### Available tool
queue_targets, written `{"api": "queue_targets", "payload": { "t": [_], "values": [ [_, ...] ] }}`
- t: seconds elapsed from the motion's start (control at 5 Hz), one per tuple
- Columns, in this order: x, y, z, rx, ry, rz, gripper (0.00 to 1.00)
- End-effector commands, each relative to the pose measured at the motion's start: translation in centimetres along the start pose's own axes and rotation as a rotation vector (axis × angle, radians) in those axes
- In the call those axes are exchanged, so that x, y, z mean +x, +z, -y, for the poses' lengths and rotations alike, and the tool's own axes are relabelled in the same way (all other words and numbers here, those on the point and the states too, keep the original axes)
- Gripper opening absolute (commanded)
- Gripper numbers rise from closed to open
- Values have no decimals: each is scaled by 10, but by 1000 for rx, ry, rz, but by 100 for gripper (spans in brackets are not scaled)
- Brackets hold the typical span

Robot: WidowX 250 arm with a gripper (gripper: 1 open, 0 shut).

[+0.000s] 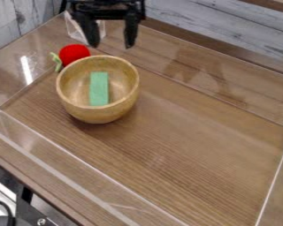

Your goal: Put the green block in the brown bowl

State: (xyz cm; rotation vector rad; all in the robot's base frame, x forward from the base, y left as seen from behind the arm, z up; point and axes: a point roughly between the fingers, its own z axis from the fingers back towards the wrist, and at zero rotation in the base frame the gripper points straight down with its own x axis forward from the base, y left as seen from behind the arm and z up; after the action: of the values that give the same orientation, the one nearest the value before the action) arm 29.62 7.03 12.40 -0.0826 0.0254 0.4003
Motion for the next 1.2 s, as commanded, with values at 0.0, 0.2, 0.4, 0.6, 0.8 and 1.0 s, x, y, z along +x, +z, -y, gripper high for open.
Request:
{"api": "queue_targets", "payload": {
  "t": [0.0, 0.2, 0.4, 0.6, 0.8, 1.0],
  "values": [
    [-4, 25, 24, -22, -45, 75, 100],
    [-5, 27, 41, -21, -149, 62, 100],
    [-4, 26, 54, -12, -239, 47, 100],
    [-5, 19, 66, -6, -205, 46, 100],
    [-12, 11, 82, 0, -182, 37, 100],
    [-16, -5, 83, 4, -176, 28, 100]
  ]
}}
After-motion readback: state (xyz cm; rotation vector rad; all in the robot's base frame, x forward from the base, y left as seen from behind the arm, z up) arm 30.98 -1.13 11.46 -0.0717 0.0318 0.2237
